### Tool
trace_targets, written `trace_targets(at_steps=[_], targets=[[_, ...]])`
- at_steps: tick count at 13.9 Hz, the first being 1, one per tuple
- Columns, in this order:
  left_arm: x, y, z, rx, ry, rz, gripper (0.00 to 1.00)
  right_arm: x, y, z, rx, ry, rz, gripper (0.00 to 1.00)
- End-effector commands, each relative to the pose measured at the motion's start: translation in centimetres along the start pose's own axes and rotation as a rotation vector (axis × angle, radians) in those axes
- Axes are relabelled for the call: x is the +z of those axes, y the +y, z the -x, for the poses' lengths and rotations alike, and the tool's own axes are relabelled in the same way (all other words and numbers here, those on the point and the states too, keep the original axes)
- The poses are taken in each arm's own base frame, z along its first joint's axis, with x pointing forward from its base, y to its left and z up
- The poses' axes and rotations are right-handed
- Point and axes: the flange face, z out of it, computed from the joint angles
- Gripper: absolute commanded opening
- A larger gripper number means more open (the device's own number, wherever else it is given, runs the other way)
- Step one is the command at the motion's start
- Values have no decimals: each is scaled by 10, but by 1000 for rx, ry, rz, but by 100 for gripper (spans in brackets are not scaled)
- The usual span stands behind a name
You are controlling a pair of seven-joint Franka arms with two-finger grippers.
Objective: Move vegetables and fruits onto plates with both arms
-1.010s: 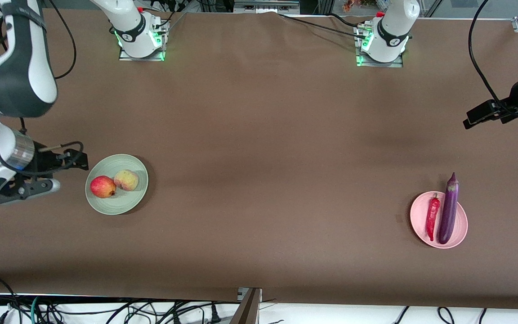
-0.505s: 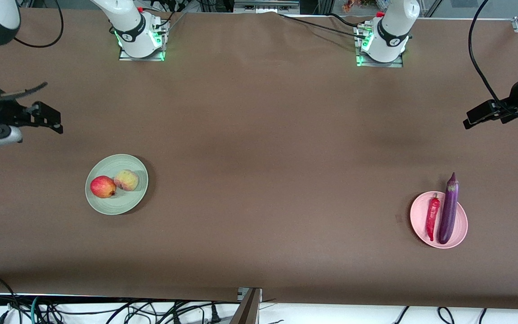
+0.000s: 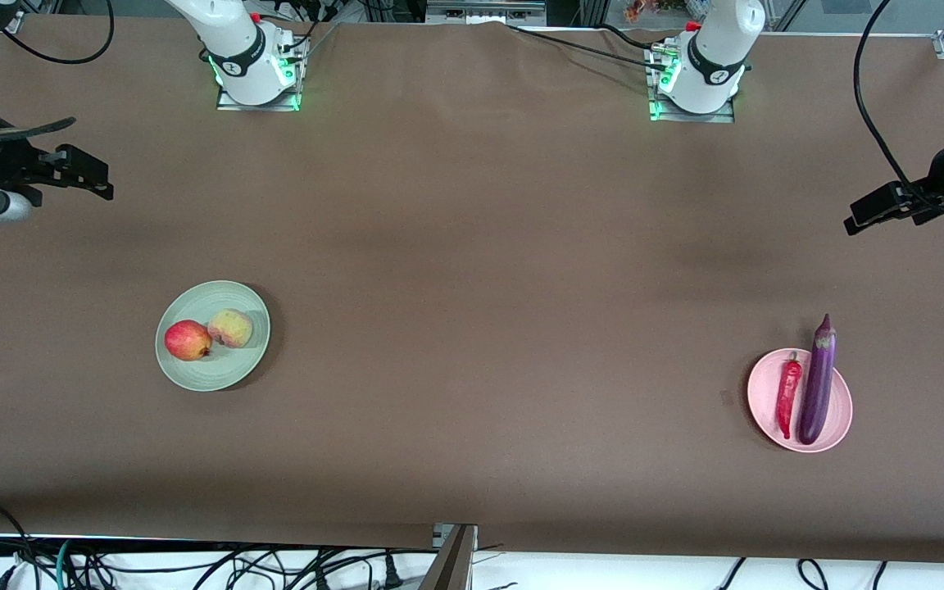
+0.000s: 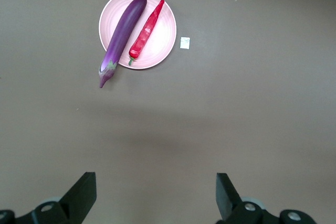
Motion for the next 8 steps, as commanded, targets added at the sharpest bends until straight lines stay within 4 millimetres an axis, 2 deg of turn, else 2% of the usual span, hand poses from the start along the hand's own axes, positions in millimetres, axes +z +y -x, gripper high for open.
trace_targets(at_steps=[1, 8], targets=[[-3, 0, 0, 10, 12, -14, 100, -7, 2, -9, 14, 9, 7, 100], [-2, 0, -1, 12, 9, -14, 100, -9, 4, -12, 18, 15, 4, 100]])
